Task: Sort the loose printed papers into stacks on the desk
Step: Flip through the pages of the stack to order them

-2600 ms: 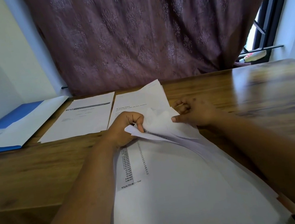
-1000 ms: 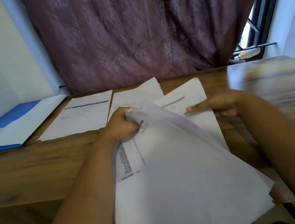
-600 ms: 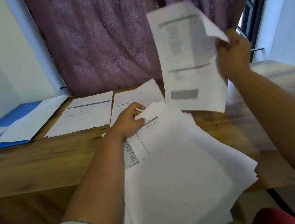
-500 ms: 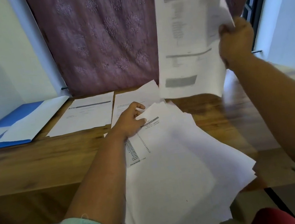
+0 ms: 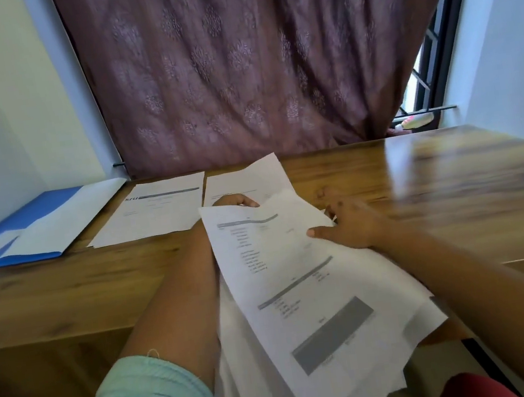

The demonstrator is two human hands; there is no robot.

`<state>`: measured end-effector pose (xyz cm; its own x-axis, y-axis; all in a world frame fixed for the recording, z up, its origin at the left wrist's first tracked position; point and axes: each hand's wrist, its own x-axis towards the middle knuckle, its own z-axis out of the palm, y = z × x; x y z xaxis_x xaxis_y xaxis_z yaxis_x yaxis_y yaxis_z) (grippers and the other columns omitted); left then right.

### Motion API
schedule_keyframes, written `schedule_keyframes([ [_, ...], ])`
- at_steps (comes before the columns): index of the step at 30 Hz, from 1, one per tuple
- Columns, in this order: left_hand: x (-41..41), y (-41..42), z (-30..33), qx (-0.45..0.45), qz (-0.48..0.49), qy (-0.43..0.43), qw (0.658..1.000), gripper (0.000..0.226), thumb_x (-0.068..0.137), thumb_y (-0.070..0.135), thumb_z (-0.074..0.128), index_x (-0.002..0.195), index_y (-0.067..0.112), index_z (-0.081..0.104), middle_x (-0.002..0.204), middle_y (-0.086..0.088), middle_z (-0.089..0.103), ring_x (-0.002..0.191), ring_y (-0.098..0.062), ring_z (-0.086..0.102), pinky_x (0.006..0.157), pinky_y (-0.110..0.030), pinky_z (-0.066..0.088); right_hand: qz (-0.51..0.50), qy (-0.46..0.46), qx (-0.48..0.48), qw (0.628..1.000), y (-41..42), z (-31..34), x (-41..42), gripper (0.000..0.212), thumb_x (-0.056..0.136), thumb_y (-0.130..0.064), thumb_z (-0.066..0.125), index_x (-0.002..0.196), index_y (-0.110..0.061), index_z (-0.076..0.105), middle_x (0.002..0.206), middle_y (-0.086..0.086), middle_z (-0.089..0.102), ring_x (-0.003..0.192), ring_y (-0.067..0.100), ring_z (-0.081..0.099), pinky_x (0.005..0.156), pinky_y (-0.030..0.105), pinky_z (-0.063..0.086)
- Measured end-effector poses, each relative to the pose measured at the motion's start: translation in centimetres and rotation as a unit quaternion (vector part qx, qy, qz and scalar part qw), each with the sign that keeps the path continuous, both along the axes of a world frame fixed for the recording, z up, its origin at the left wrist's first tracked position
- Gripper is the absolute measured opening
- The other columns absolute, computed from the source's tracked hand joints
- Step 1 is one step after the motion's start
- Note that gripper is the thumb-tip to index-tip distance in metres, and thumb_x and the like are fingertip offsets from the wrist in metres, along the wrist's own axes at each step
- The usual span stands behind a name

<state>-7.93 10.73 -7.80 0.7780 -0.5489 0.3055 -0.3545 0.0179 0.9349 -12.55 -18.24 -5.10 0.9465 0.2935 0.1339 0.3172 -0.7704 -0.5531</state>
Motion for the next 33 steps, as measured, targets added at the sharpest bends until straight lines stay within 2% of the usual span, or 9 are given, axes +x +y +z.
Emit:
schedule_keyframes([
  [3,-0.9,-3.0,5.0,0.082,0.139,0.205,0.965,0.057,0.085,0.066,0.059,0.106,0.015,0.075,0.104,-0.011,0.074,0.073,-0.021,0.070,0.070,-0.031,0.051,-0.009,-0.035,-0.011,0.999,1.3,-0.7,-1.5,0.049,0.084,-0.037,0.072,0.121,-0.030,0.040,0.096,-0.008,0.057,0.087,0.015,0.059,0.070,0.028,0.051],
  [5,-1.2,-3.1,6.9,0.178,0.117,0.317,0.924,0.059,0.075,0.065,0.071,0.109,0.017,0.074,0.108,-0.010,0.074,0.085,-0.026,0.071,0.081,-0.037,0.053,-0.021,-0.056,-0.097,0.993,2.0,-0.9,-1.3,0.022,0.088,-0.038,0.067,0.095,-0.025,0.050,0.090,-0.003,0.059,0.078,0.014,0.058,0.063,0.026,0.051],
  [9,-1.0,-3.8,8.5,0.404,0.102,0.163,0.894,0.042,0.075,0.020,0.084,0.112,0.026,0.065,0.115,-0.001,0.071,0.104,-0.025,0.067,0.090,-0.035,0.054,0.000,-0.024,-0.075,0.997,1.4,0.3,-0.3,0.023,0.085,-0.042,0.070,0.090,-0.022,0.060,0.098,-0.006,0.055,0.086,0.011,0.054,0.067,0.022,0.044],
  [12,-1.7,-3.6,8.9,0.392,0.078,0.144,0.905,0.023,0.084,0.010,0.075,0.104,0.019,0.069,0.097,0.004,0.075,0.081,-0.016,0.072,0.067,-0.024,0.056,-0.099,0.029,0.191,0.976,-1.5,2.4,2.2,0.012,0.093,-0.031,0.063,0.091,-0.019,0.064,0.088,-0.003,0.063,0.083,0.016,0.060,0.065,0.022,0.046],
  [15,-1.6,-2.5,8.1,0.383,0.074,0.123,0.913,0.020,0.084,0.011,0.075,0.103,0.018,0.072,0.094,0.001,0.075,0.079,-0.020,0.071,0.065,-0.025,0.055,-0.113,0.108,0.266,0.951,-3.9,2.2,4.7,0.019,0.096,-0.027,0.059,0.085,-0.014,0.067,0.086,0.010,0.066,0.085,0.026,0.060,0.080,0.035,0.052],
  [20,-1.8,-2.0,6.0,0.347,0.054,0.097,0.931,0.030,0.085,0.016,0.075,0.114,0.008,0.072,0.110,-0.008,0.071,0.085,-0.024,0.070,0.071,-0.028,0.054,-0.044,0.139,-0.015,0.989,-2.4,1.3,5.7,0.038,0.074,-0.051,0.078,0.100,-0.025,0.068,0.104,-0.006,0.060,0.099,0.016,0.056,0.086,0.030,0.044],
  [23,-2.0,-1.6,5.8,0.332,0.057,0.121,0.934,0.027,0.087,0.010,0.071,0.114,0.006,0.071,0.105,-0.009,0.073,0.073,-0.017,0.071,0.060,-0.020,0.051,-0.016,0.161,-0.013,0.987,-1.2,1.7,6.1,0.036,0.076,-0.046,0.078,0.102,-0.023,0.066,0.108,-0.003,0.060,0.101,0.017,0.056,0.088,0.031,0.047],
  [29,-0.7,0.2,5.5,0.285,-0.022,0.208,0.935,0.034,0.083,0.013,0.075,0.116,0.008,0.071,0.125,-0.017,0.066,0.110,-0.042,0.065,0.096,-0.051,0.051,0.065,0.144,0.077,0.984,-0.3,1.2,6.2,0.009,0.081,-0.007,0.072,0.088,-0.013,0.071,0.076,-0.005,0.065,0.074,0.010,0.057,0.067,0.021,0.047],
  [33,-1.1,-0.3,6.3,0.294,0.110,0.134,0.940,0.022,0.085,0.005,0.071,0.105,0.014,0.075,0.107,-0.001,0.075,0.097,-0.022,0.072,0.084,-0.034,0.058,0.044,0.066,0.087,0.993,-0.5,0.1,7.2,0.007,0.082,-0.020,0.074,0.085,-0.016,0.069,0.081,0.001,0.067,0.075,0.011,0.059,0.071,0.023,0.049],
])
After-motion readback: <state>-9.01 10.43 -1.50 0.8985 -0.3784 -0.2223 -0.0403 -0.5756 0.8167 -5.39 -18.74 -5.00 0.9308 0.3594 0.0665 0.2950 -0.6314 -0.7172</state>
